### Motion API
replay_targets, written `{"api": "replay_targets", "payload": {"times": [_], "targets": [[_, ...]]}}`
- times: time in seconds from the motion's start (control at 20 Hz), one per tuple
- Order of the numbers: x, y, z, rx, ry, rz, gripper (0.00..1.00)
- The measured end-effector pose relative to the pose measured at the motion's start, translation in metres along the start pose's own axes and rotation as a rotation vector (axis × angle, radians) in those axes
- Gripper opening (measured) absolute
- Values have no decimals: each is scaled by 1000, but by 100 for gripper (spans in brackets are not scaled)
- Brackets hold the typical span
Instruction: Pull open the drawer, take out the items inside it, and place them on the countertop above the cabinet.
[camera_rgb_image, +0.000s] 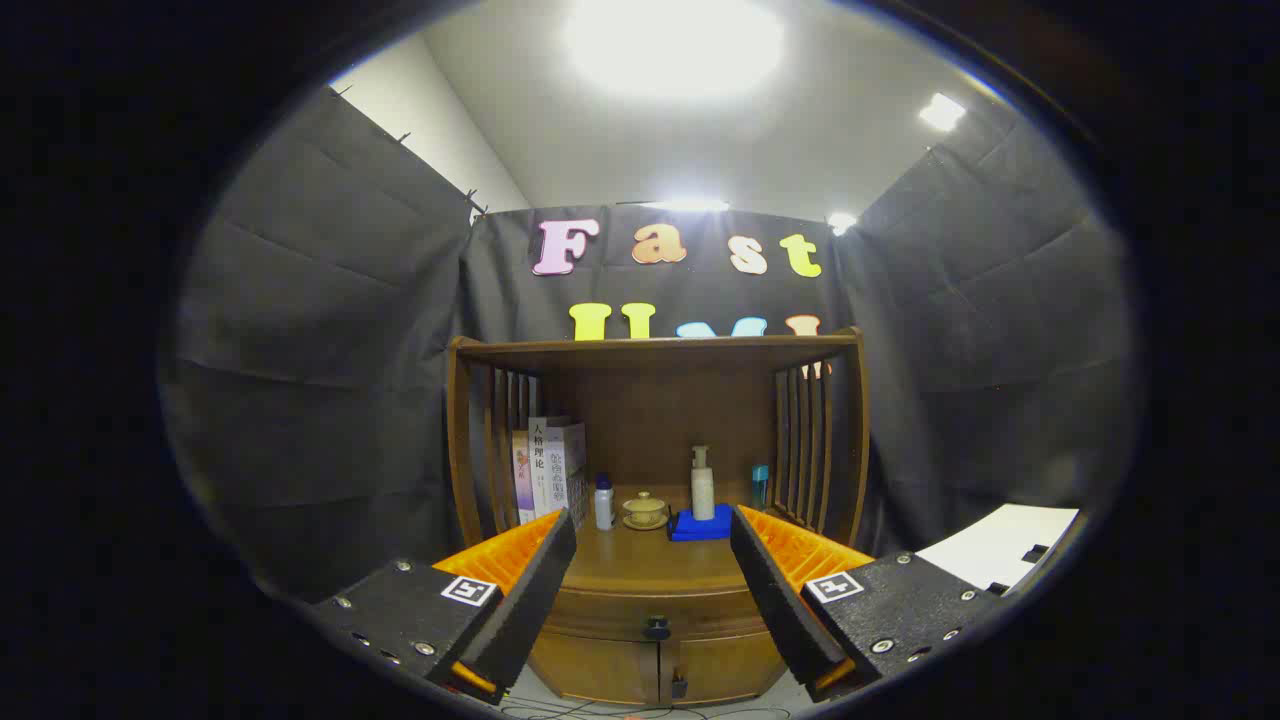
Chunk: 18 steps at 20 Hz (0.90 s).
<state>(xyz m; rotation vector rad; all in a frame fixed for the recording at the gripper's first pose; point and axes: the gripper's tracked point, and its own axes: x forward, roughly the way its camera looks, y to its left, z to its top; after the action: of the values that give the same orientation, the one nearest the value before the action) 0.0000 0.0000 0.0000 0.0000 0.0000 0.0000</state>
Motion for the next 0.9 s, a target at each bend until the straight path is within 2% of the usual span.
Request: {"api": "replay_targets", "payload": {"times": [0.9], "targets": [[14, -2, -18, -13, 29, 11, 96]]}}
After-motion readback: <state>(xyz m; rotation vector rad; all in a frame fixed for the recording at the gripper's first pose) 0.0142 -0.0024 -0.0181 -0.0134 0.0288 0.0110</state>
